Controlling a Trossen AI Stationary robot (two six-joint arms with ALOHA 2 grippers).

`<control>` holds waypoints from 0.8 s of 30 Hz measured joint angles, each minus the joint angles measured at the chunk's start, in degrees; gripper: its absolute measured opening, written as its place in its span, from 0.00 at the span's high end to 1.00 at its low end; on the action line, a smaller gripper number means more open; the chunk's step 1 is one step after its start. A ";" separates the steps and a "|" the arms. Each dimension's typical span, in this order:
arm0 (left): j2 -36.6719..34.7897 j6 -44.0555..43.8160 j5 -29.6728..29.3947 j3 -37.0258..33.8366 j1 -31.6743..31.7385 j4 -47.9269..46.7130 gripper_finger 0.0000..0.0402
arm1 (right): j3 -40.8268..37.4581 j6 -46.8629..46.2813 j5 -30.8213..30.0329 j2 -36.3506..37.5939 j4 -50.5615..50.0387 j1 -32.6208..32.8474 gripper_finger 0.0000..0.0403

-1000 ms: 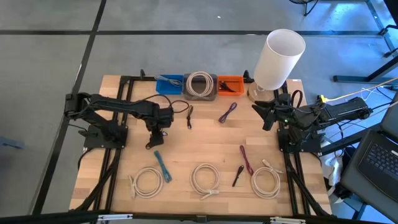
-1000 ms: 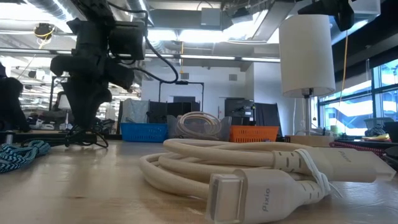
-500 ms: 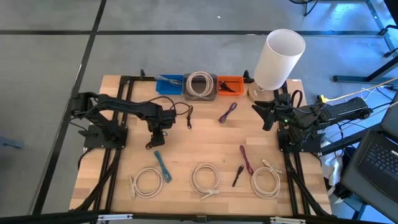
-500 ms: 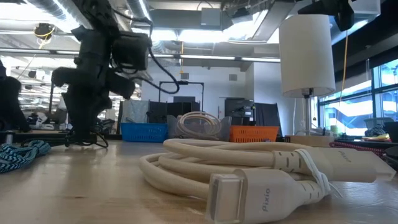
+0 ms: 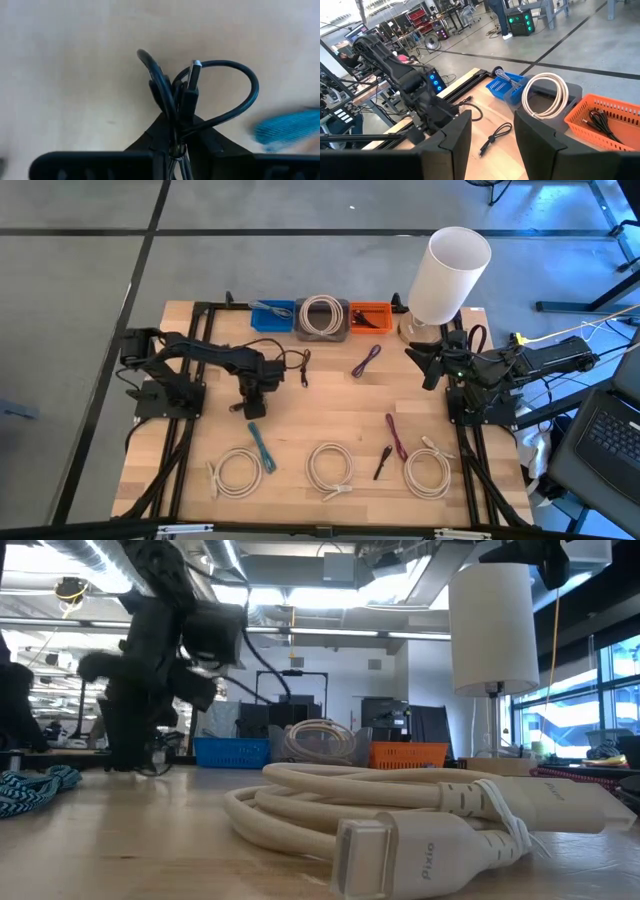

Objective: Pick & Place USB Port
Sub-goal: Put the black charger cable into the orange bin

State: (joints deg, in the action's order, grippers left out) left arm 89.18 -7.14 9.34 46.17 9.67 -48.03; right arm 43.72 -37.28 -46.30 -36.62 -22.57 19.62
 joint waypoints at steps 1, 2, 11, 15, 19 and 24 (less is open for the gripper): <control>-1.16 -0.22 -0.02 0.00 0.07 -0.03 0.92 | 0.00 0.00 0.00 0.00 0.02 0.02 0.63; -2.27 -0.50 -0.41 0.06 0.17 -0.01 0.92 | 0.00 0.00 0.00 0.00 0.02 0.00 0.63; -16.08 -2.01 1.98 2.19 1.94 10.19 0.92 | 0.00 -2.47 -0.15 -0.42 3.23 0.00 0.63; -19.91 -2.74 9.37 2.21 4.92 29.61 0.92 | 0.00 -1.00 -0.15 -2.10 8.31 0.00 0.63; -20.27 -6.11 15.42 2.25 9.06 54.03 0.92 | 0.00 3.97 -0.17 -4.74 16.33 0.01 0.63; -17.46 -12.91 19.95 3.19 14.41 77.99 0.92 | 0.00 9.81 -0.17 -8.96 27.76 0.00 0.63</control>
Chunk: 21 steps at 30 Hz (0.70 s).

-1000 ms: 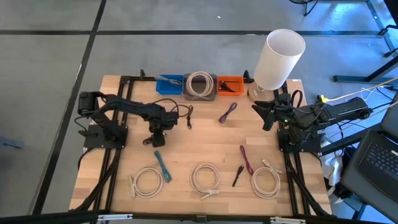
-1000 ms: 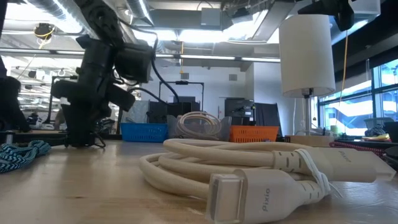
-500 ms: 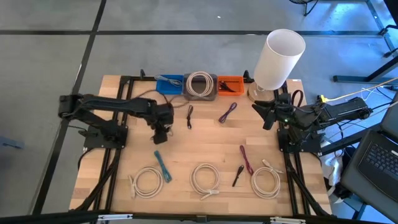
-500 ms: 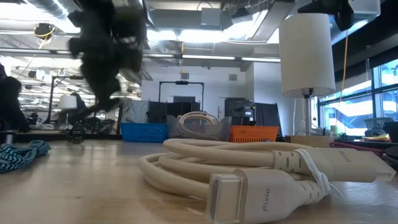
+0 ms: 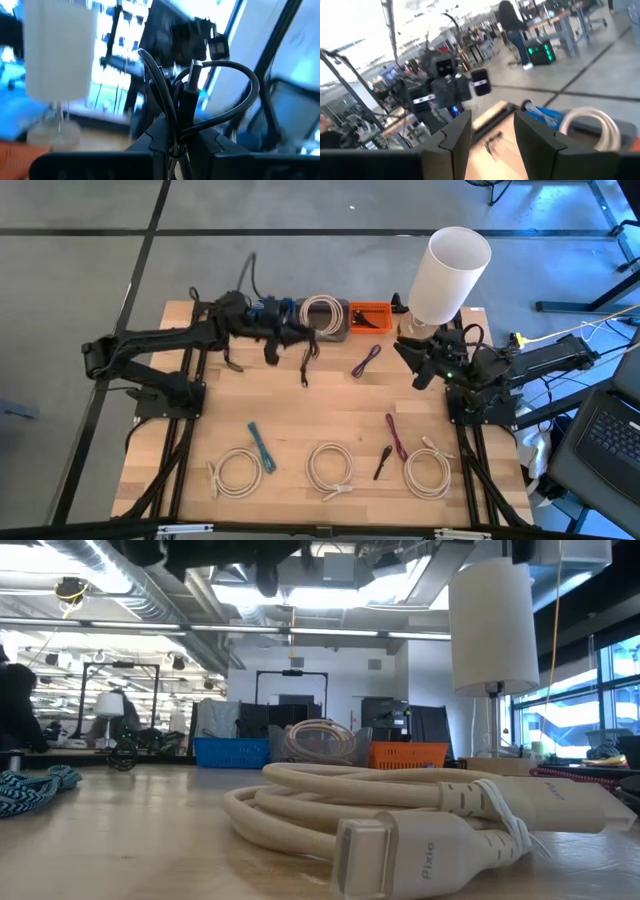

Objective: Pick & Place USB Port
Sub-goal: Put the black charger cable into the orange bin

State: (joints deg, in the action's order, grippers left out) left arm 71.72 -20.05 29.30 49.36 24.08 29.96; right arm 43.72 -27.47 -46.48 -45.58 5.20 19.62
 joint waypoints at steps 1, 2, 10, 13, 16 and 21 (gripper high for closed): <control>0.83 -1.14 0.76 0.98 0.86 1.58 0.92 | 0.00 1.00 -0.01 -0.91 2.10 0.00 0.63; 1.67 -1.87 1.84 2.24 1.66 1.92 0.92 | 0.00 1.80 0.00 -1.87 4.26 -0.06 0.63; 10.46 -2.30 9.95 14.98 2.77 0.34 0.92 | 2.34 3.08 4.77 -9.28 9.49 -4.90 0.63; 13.86 -0.78 11.24 19.47 2.08 -2.15 0.92 | 4.43 4.65 7.75 -11.89 9.33 -7.20 0.63; 16.62 -0.33 12.73 23.13 1.04 -3.90 0.92 | 6.58 6.99 9.07 -14.03 8.89 -9.14 0.63; 19.39 1.85 12.71 26.61 -0.05 -5.91 0.92 | 9.23 7.97 15.96 -17.29 8.82 -12.30 0.63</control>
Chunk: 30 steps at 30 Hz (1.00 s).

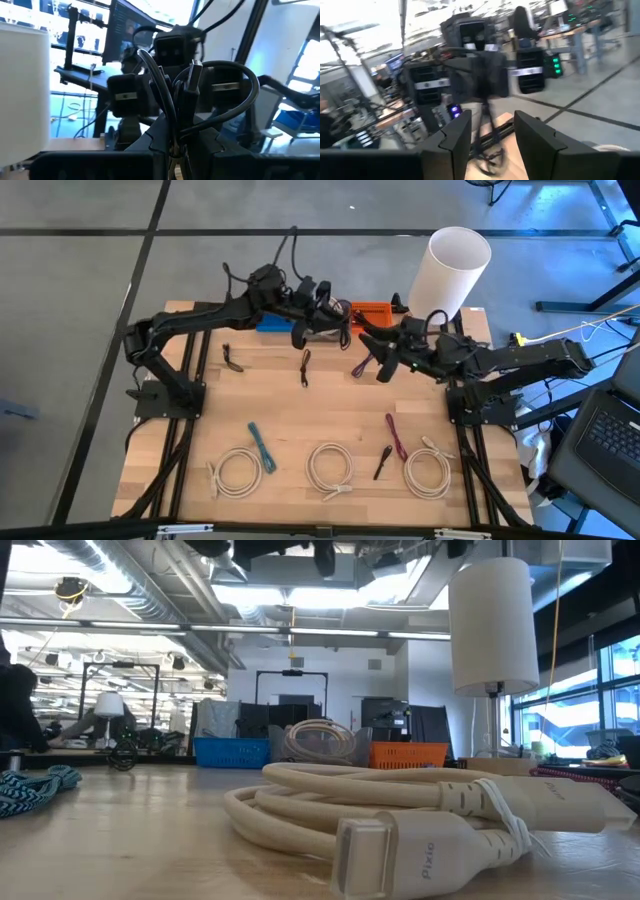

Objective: Pick & Place USB Port
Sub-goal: Put the black charger cable into the orange bin

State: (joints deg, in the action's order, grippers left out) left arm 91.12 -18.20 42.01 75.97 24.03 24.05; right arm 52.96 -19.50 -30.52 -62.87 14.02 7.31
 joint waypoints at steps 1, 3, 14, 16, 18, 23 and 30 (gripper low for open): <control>0.34 0.04 0.01 0.36 -0.04 -0.46 0.92 | 0.25 -0.41 1.26 -0.55 -0.08 -0.44 0.63; 1.04 0.12 0.01 1.20 -0.04 -0.52 0.92 | 0.69 -1.48 3.19 -1.71 -0.07 -1.21 0.63; 1.20 0.36 0.16 1.77 0.00 -1.70 0.92 | 2.90 -2.35 7.66 -7.17 -0.13 -3.83 0.63; 1.20 0.36 0.17 1.77 -0.02 -2.03 0.92 | 3.33 -1.97 8.58 -7.82 -0.32 -4.44 0.63; 1.20 0.36 0.10 1.77 -0.17 -2.01 0.92 | 3.48 -1.17 9.52 -8.06 -0.28 -4.93 0.63; 1.20 0.41 0.36 1.77 -0.30 -2.37 0.92 | 3.53 -0.66 10.18 -8.27 -0.27 -5.97 0.63; 1.15 0.42 0.90 1.86 -0.57 -4.18 0.92 | 3.51 2.08 10.40 -8.38 -0.57 -6.65 0.66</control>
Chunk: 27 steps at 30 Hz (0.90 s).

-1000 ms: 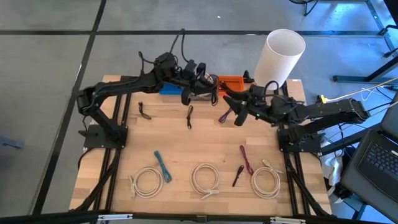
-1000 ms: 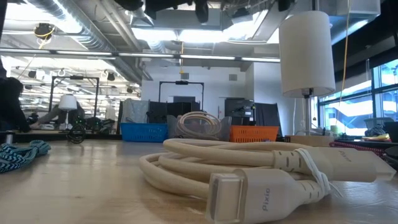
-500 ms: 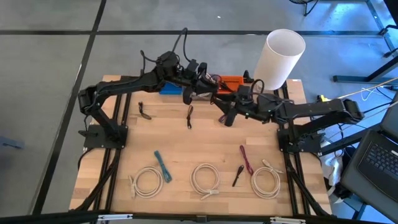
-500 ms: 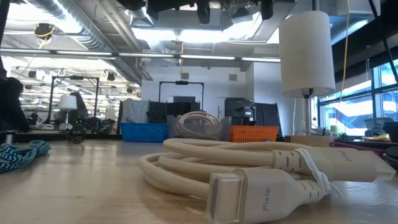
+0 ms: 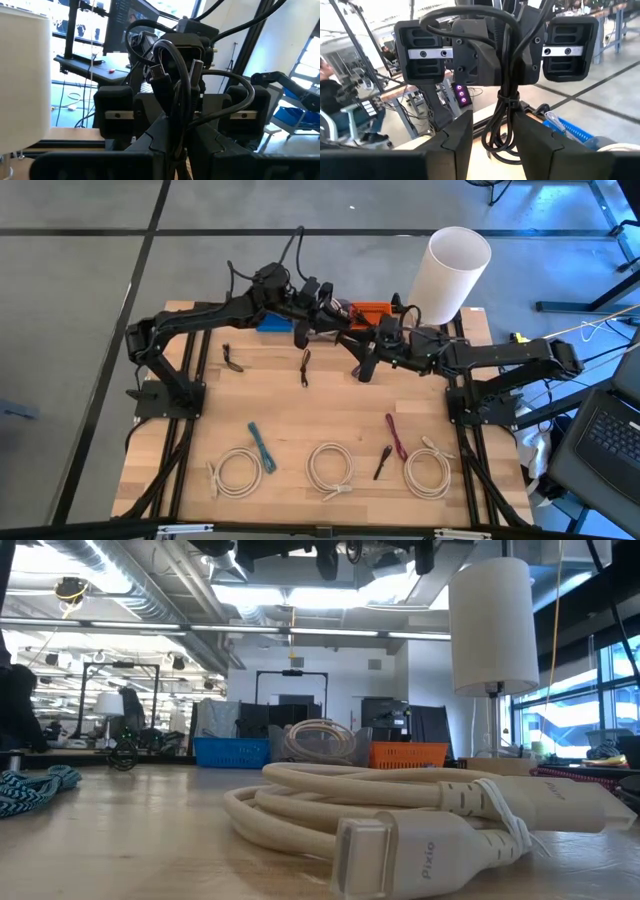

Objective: Pick & Place USB Port
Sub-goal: Put the black charger cable into the orange bin

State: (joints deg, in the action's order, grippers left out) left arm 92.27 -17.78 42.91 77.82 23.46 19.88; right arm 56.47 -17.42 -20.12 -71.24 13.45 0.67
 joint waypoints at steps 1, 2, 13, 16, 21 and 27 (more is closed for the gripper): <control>0.00 -0.06 0.43 0.00 -0.08 -0.02 0.92 | 0.00 0.88 0.02 0.00 0.00 0.00 0.67; 0.00 -0.26 0.88 0.00 -0.19 -0.02 0.92 | 0.00 1.46 0.02 0.00 0.00 -0.02 0.68; 0.00 -1.81 1.62 0.00 -0.69 -0.41 0.92 | 0.00 1.51 0.05 0.00 -0.44 -1.44 0.77; 0.00 -1.81 1.65 0.00 -1.16 -0.46 0.92 | 0.00 1.54 0.00 0.02 -0.61 -1.46 0.77; 0.00 -1.53 1.86 0.00 -1.24 -0.42 0.92 | 0.00 1.34 -0.18 0.02 -0.61 -1.49 0.79; 0.00 -1.14 1.85 -0.02 -1.24 -0.43 0.92 | 0.00 1.36 0.09 0.09 -0.66 -1.51 0.97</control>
State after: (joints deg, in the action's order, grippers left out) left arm 92.27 -18.92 44.76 77.80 22.22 19.45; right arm 56.47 -16.06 -20.03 -71.15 12.80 -0.84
